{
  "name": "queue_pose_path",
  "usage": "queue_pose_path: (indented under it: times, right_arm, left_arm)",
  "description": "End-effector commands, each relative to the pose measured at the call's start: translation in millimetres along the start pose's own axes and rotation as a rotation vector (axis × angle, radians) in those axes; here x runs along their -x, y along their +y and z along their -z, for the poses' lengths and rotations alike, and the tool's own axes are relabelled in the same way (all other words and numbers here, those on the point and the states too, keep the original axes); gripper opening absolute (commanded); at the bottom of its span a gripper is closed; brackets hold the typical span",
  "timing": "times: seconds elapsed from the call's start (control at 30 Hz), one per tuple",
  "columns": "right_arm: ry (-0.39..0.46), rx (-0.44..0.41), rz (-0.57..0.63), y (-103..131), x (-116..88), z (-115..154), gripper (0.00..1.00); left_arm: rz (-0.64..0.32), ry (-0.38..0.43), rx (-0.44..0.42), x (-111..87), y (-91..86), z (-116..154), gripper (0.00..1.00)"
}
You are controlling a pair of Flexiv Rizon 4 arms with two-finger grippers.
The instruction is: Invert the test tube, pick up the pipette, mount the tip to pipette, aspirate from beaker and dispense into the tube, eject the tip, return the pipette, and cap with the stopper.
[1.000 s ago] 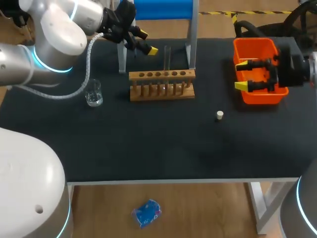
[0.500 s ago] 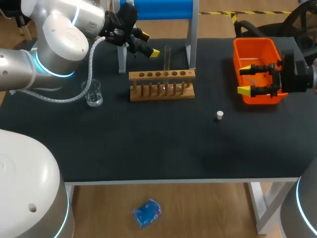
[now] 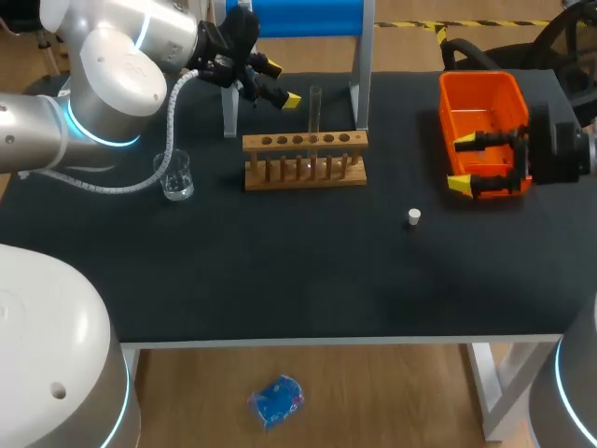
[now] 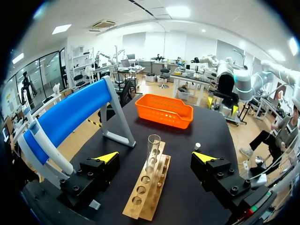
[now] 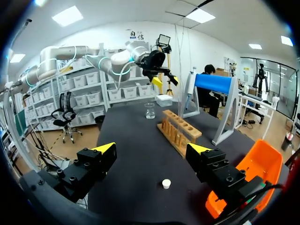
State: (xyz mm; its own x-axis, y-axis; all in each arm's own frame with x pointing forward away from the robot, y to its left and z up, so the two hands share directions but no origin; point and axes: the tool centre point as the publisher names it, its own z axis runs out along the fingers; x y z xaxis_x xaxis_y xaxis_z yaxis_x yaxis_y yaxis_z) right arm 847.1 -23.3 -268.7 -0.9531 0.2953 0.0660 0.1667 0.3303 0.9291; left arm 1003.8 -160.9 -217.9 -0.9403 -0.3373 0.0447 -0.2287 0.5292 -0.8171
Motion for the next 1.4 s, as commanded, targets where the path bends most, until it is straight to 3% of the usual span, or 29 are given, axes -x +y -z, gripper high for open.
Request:
queue_pose_path:
  times: [0.03, 0.17, 0.67, 0.83, 1.03, 1.4]
  right_arm:
    - [-0.074, -0.024, 0.002, -19, -20, 10, 1.0]
    - [-0.085, -0.059, 0.001, -47, -24, 14, 1.0]
    - [-0.085, -0.059, 0.001, -47, -24, 14, 1.0]
    - [-0.081, -0.09, -0.007, -63, -17, 3, 1.0]
    - [-0.143, -0.115, 0.01, -80, -14, -4, 1.0]
    - [-0.152, -0.158, 0.001, -97, -1, -28, 1.0]
  left_arm:
    - [0.001, 0.002, 0.003, 0.3, -0.5, 1, 1.0]
    - [0.001, 0.002, 0.003, 0.3, -0.5, 1, 1.0]
    - [0.001, 0.002, 0.003, 0.3, -0.5, 1, 1.0]
    - [0.001, 0.002, 0.003, 0.3, -0.5, 1, 1.0]
    - [0.001, 0.002, 0.003, 0.3, -0.5, 1, 1.0]
    - [0.001, 0.002, 0.003, 0.3, -0.5, 1, 1.0]
